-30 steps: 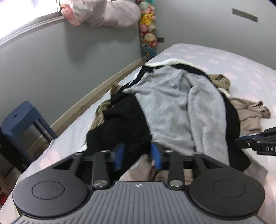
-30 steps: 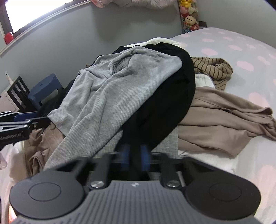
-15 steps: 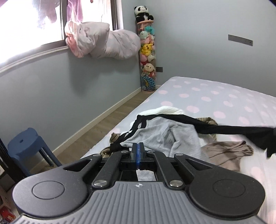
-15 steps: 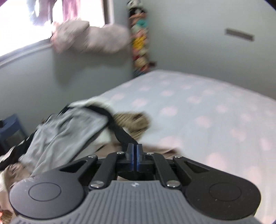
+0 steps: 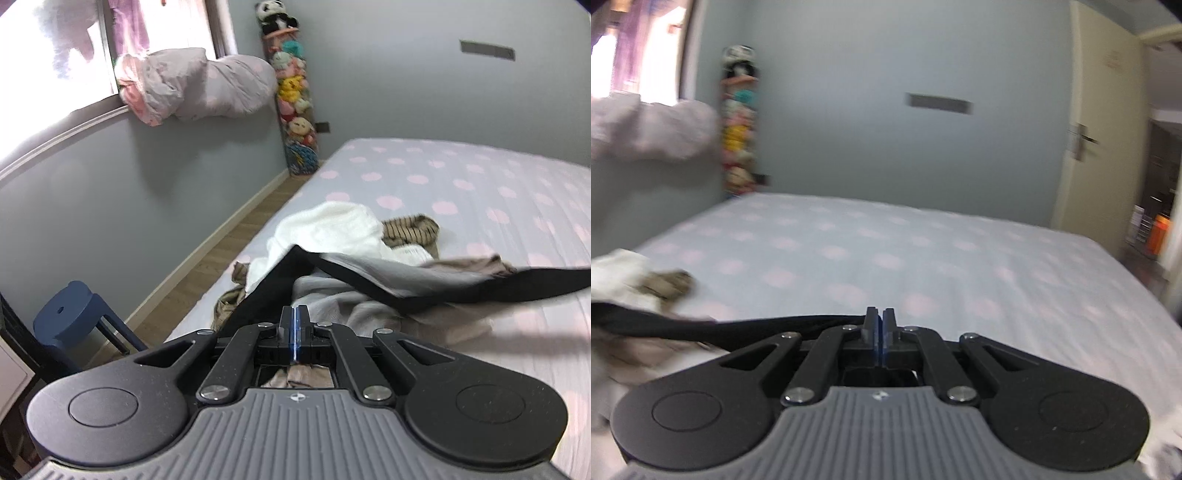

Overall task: Fold clothes
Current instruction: 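Lift the grey-and-black shirt up out of the heap with both grippers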

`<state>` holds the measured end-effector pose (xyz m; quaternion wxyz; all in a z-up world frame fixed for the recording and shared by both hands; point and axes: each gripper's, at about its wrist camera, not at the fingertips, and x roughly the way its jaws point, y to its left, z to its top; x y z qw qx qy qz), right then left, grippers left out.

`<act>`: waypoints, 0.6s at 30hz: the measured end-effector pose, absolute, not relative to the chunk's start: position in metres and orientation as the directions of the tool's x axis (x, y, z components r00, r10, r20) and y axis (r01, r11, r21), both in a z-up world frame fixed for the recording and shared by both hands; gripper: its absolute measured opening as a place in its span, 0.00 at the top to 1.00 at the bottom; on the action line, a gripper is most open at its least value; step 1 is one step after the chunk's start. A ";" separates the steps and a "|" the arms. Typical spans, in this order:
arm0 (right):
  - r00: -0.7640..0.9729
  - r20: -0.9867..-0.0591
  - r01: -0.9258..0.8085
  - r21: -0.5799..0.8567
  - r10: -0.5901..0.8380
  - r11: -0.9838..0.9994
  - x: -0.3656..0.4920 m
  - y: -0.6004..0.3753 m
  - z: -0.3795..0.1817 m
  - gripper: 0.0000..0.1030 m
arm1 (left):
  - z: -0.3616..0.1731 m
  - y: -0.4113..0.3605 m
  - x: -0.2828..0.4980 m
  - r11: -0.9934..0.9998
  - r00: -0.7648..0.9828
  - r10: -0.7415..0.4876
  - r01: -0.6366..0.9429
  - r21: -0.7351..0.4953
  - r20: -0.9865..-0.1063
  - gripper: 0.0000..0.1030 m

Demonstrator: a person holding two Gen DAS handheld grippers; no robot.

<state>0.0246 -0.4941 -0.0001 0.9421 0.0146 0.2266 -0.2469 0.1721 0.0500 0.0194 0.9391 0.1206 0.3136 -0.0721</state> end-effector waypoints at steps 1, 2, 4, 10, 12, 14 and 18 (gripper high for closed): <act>0.751 -0.448 0.500 -0.094 -0.485 0.861 0.014 -0.507 -0.005 0.98 | 0.018 0.048 0.172 0.956 0.787 -0.065 0.226 0.188 -0.614 1.00; 0.724 -0.463 0.529 -0.103 -0.511 0.843 0.003 -0.519 -0.010 0.98 | 0.015 0.045 0.171 0.951 0.781 -0.075 0.244 0.192 -0.620 1.00; 0.670 -0.489 0.579 -0.124 -0.558 0.806 -0.015 -0.541 -0.019 0.98 | 0.009 0.040 0.171 0.937 0.766 -0.094 0.285 0.204 -0.637 1.00; 0.582 -0.612 0.582 -0.147 -0.536 0.800 -0.027 -0.567 -0.051 1.00 | -0.019 0.021 0.172 0.869 0.703 -0.141 0.425 0.253 -0.697 0.97; 0.592 -0.629 0.544 -0.151 -0.504 0.826 -0.029 -0.558 -0.055 0.99 | -0.027 0.016 0.175 0.853 0.692 -0.141 0.448 0.268 -0.708 0.95; 0.608 -0.639 0.505 -0.147 -0.471 0.851 -0.029 -0.547 -0.056 0.95 | -0.031 0.014 0.180 0.847 0.689 -0.141 0.455 0.274 -0.711 0.93; 0.659 -0.652 0.410 -0.107 -0.375 0.906 -0.015 -0.516 -0.058 0.94 | -0.034 0.016 0.202 0.858 0.681 -0.159 0.453 0.241 -0.715 0.89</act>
